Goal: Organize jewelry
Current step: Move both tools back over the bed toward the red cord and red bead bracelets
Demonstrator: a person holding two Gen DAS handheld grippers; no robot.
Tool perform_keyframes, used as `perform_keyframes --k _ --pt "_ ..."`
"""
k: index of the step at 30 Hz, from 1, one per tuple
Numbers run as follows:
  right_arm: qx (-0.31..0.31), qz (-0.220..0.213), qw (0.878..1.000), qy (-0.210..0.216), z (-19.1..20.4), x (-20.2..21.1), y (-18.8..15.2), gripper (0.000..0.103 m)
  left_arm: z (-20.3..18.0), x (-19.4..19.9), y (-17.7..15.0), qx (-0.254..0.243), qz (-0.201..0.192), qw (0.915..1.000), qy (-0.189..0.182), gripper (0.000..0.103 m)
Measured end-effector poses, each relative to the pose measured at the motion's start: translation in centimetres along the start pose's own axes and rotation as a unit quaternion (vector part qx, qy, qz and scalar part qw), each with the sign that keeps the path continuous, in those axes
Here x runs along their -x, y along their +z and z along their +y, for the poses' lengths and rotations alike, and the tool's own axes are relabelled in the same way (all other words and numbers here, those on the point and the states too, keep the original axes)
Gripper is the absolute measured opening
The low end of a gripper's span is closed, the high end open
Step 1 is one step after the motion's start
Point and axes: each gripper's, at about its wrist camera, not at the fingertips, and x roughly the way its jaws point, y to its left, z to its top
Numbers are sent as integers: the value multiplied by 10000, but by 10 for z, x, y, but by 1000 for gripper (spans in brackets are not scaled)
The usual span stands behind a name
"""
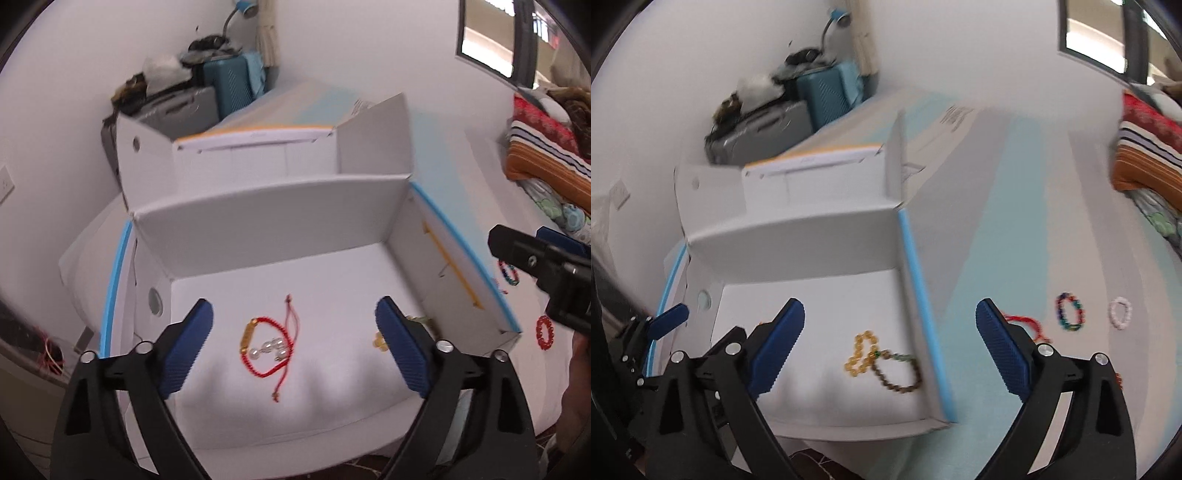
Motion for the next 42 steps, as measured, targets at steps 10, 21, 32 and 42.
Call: perform_keyframes --k 10,21,32,42 --pt "-361 -207 9981 -444 -68 35 -14 95 -64 21 5 -336 -240 9988 -247 97" --pt "-724 -239 9939 -794 -143 60 -36 95 -133 24 5 -663 -226 9956 -620 97" --pt "-1131 -172 9873 -1104 -211 68 -54 95 -196 29 -1 -1106 -239 9876 -1088 97" --pt "-1366 -13 9815 -1342 -259 64 -72 95 -243 10 -6 -1350 -89 9831 -1233 97"
